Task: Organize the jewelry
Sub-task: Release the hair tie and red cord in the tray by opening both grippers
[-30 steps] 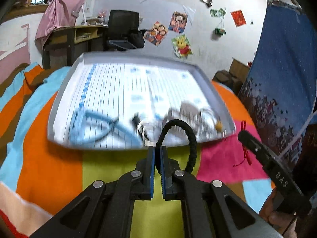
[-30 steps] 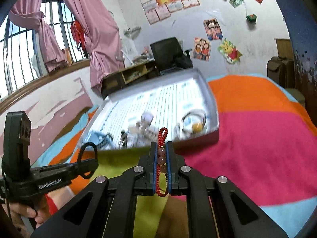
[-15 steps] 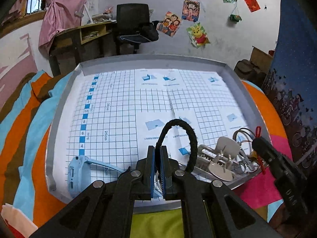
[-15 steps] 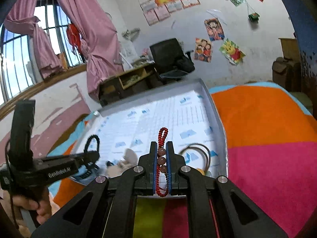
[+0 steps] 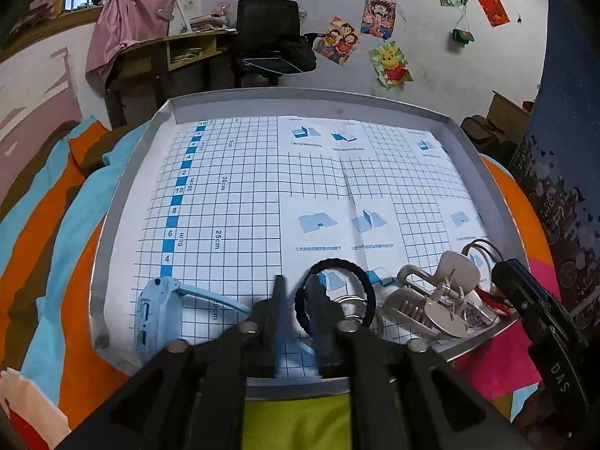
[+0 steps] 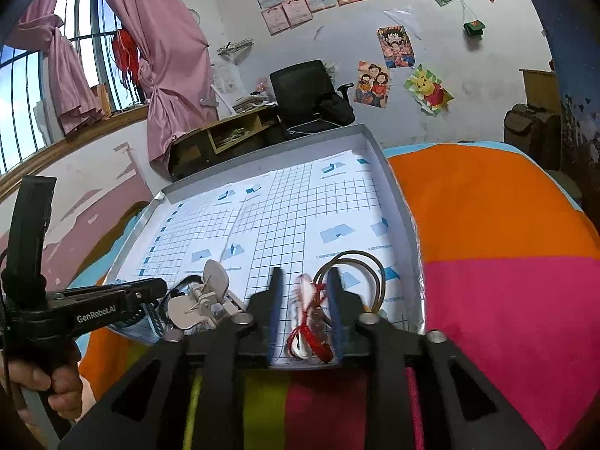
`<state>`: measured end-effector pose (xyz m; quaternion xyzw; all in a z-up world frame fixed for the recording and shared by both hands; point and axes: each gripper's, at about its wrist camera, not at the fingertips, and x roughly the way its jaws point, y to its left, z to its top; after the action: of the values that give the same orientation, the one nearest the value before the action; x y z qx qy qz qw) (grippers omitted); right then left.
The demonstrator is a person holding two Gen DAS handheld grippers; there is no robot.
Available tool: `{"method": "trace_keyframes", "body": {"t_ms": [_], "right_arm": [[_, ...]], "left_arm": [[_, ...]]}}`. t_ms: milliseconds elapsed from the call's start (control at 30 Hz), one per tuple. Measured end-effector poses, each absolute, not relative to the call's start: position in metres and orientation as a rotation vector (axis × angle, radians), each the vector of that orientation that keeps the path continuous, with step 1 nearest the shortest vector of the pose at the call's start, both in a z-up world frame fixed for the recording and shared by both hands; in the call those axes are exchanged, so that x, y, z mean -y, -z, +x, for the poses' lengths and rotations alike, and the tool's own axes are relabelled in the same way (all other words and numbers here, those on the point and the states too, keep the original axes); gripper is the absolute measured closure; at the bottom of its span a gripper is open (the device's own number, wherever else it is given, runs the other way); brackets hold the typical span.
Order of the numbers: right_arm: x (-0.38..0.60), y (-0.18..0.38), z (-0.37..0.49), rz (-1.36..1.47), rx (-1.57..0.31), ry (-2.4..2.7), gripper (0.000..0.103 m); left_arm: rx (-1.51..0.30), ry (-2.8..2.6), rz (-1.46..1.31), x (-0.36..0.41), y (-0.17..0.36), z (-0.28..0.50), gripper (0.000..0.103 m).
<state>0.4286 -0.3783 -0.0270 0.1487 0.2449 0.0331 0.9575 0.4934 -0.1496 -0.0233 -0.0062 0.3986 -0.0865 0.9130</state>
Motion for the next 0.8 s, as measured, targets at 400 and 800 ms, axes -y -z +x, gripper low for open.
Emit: {"method": "trace_keyframes", "body": {"t_ms": [400, 800], "right_arm": [[0.381, -0.007, 0.403, 0.251, -0.420, -0.001, 0.038], [0.374, -0.062, 0.341, 0.195, -0.337, -0.020, 0.002]], "left_arm": [[-0.594, 0.161, -0.066, 0.132, -0.015, 0.437, 0.010], [-0.412, 0.119, -0.143, 0.093, -0.059, 0.361, 0.000]]}}
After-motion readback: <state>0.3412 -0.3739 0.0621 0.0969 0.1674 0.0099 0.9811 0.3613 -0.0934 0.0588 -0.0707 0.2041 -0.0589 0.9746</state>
